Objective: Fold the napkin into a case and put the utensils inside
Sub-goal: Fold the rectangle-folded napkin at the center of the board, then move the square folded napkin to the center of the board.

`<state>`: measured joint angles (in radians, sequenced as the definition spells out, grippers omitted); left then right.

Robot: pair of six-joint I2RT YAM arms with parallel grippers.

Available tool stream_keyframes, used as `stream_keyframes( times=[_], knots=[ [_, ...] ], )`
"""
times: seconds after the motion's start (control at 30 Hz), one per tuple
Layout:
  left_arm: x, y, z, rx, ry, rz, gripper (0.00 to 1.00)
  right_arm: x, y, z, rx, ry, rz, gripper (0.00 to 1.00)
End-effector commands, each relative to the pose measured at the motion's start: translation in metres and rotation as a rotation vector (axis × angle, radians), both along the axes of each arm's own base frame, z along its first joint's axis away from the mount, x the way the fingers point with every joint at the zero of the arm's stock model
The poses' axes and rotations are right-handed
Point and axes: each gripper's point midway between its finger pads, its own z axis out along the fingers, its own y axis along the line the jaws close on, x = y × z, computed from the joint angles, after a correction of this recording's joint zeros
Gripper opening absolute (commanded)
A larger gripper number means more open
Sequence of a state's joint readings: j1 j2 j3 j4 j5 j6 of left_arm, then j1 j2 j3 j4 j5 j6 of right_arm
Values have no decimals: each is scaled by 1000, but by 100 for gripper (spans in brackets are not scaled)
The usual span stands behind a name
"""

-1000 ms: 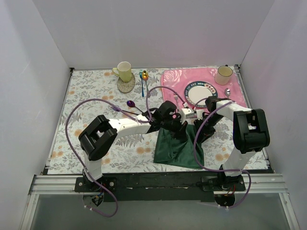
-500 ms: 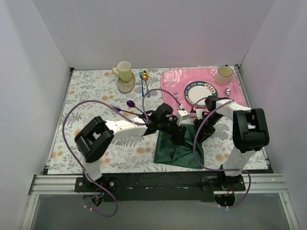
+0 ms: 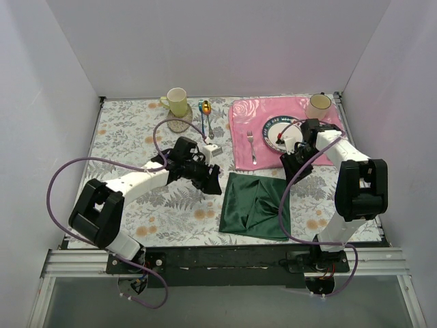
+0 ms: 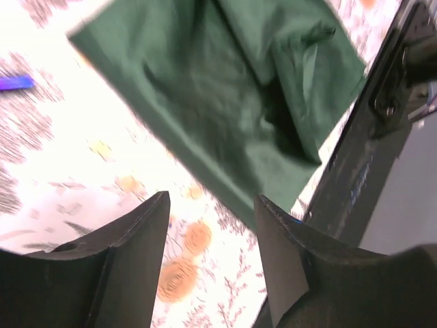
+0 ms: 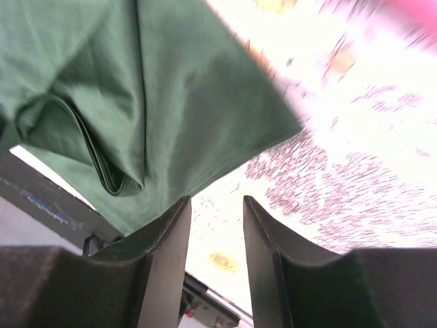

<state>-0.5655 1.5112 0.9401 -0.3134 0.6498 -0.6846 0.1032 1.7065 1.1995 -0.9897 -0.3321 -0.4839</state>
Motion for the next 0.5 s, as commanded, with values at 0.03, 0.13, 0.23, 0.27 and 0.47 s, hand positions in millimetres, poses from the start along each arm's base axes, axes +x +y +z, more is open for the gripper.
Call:
stream_keyframes(
  times=[0.03,0.13,0.23,0.27,0.47],
  knots=[
    [-19,-1,-29,26,162,7,44,25,8,12,41,-37,14,46],
    [-15,-3,-46,44,206,49,40,33,8,11,30,-48,17,46],
    [-12,-6,-58,46,245,67,37,36,6,10,24,-49,19,46],
    [-12,-8,-60,42,256,70,37,36,6,10,24,-50,19,46],
    [-11,-22,-66,-26,307,54,36,30,6,5,22,-35,19,46]
  ],
)
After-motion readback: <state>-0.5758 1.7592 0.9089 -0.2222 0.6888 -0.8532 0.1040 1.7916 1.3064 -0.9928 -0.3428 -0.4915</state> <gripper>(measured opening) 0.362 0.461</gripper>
